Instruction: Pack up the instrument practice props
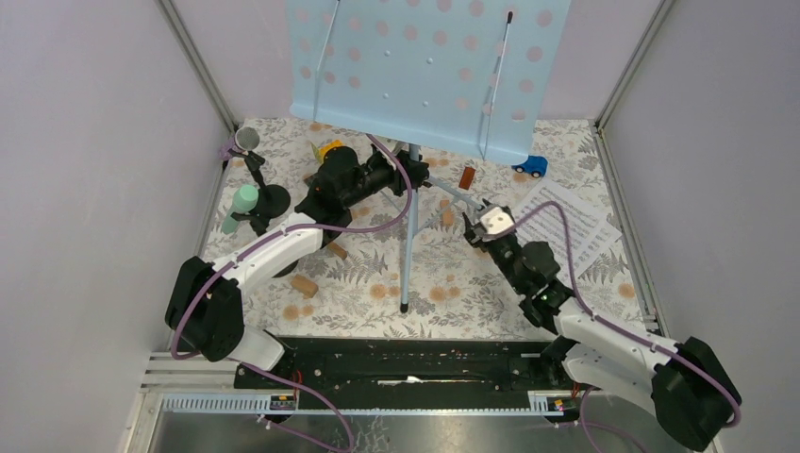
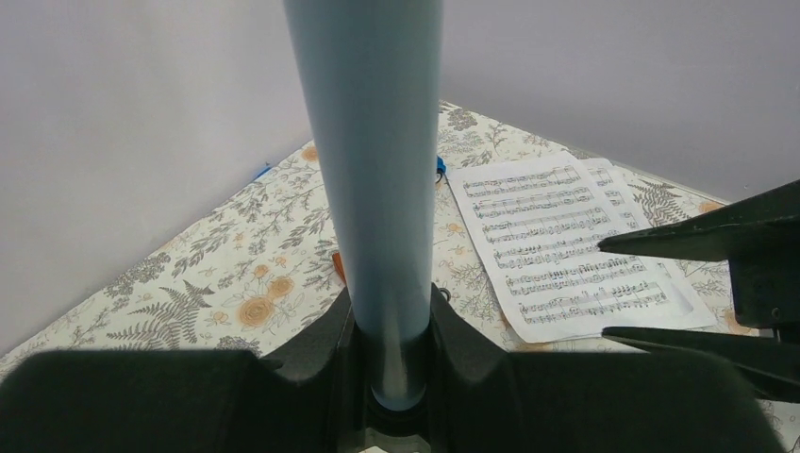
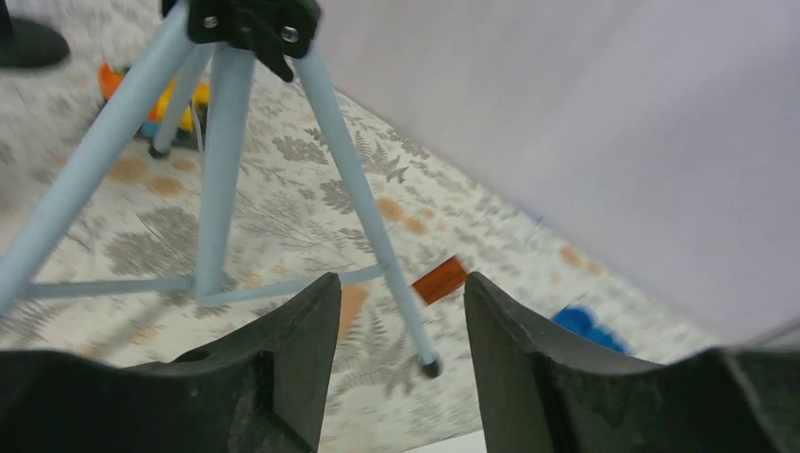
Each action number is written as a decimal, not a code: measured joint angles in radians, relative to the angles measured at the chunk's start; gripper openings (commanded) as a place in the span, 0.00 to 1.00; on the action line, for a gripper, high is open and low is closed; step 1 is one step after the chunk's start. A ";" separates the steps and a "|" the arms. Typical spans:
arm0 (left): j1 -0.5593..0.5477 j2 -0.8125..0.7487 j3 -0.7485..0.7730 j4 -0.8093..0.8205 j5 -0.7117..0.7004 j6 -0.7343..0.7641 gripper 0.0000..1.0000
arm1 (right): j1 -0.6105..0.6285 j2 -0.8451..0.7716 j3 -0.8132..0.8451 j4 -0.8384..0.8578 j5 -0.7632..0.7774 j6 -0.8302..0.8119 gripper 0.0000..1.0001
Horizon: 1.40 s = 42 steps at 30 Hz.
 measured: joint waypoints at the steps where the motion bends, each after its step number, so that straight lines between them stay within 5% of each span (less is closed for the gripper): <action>1: 0.000 0.000 0.000 0.000 0.000 0.000 0.00 | 0.000 -0.027 -0.031 0.019 0.022 0.074 0.61; 6: 0.000 0.000 0.000 0.000 0.001 -0.001 0.00 | 0.000 -0.063 -0.079 -0.035 0.212 0.588 0.57; 10: 0.000 0.000 0.002 -0.003 0.000 -0.001 0.00 | -0.001 -0.032 0.087 -0.409 0.338 1.075 0.60; 17: 0.000 0.000 0.003 -0.007 0.000 0.000 0.00 | -0.001 0.076 0.266 -0.637 0.249 1.616 0.60; 30: 0.000 0.000 0.005 -0.011 0.000 0.000 0.00 | -0.001 0.177 0.248 -0.349 0.065 2.214 0.53; 42: 0.001 0.000 0.009 -0.019 0.000 0.000 0.00 | -0.001 0.368 0.206 -0.038 -0.029 2.424 0.49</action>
